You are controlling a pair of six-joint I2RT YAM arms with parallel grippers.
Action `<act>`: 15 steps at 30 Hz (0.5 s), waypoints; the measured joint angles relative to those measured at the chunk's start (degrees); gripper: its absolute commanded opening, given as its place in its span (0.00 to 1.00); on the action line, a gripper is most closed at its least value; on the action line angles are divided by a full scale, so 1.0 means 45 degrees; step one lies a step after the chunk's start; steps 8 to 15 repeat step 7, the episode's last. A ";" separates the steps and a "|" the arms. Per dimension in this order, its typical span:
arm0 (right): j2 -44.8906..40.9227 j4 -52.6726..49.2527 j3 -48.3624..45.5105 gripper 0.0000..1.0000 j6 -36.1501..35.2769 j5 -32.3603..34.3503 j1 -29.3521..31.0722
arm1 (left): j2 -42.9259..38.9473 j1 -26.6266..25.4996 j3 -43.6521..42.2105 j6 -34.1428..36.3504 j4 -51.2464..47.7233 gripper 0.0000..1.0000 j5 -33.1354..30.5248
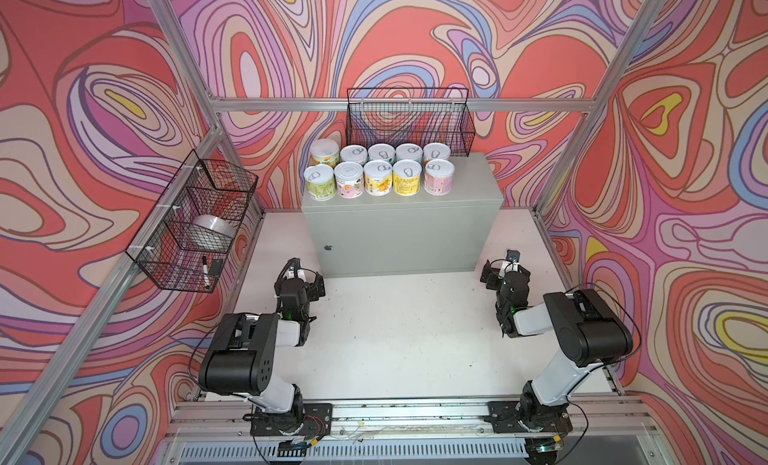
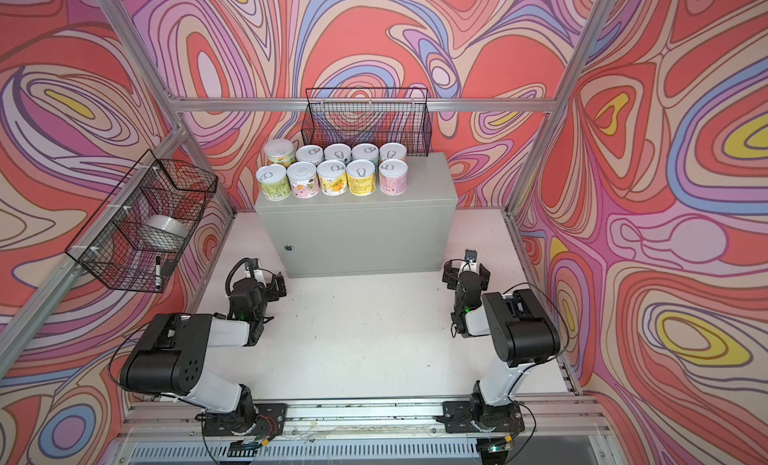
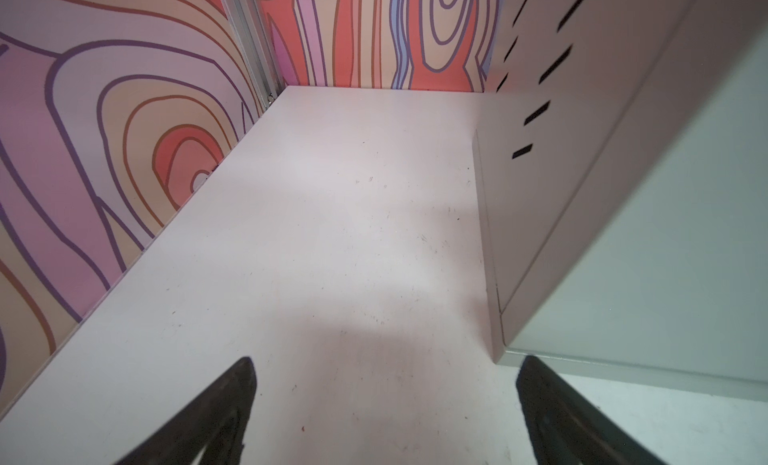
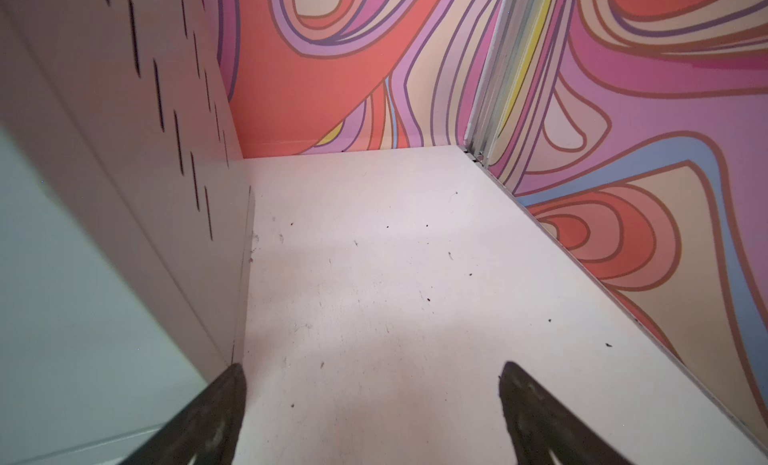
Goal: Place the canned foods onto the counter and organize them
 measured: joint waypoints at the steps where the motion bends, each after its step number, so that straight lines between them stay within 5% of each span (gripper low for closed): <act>1: 0.0000 -0.0083 0.0019 0.98 0.0019 -0.0034 -0.0015 | 0.0000 0.0000 0.0000 -0.0005 0.0000 1.00 0.0005; 15: 0.0005 -0.0559 0.0296 0.98 0.0209 -0.0583 -0.0359 | 0.0000 0.0000 0.0000 -0.0005 0.0000 1.00 0.0053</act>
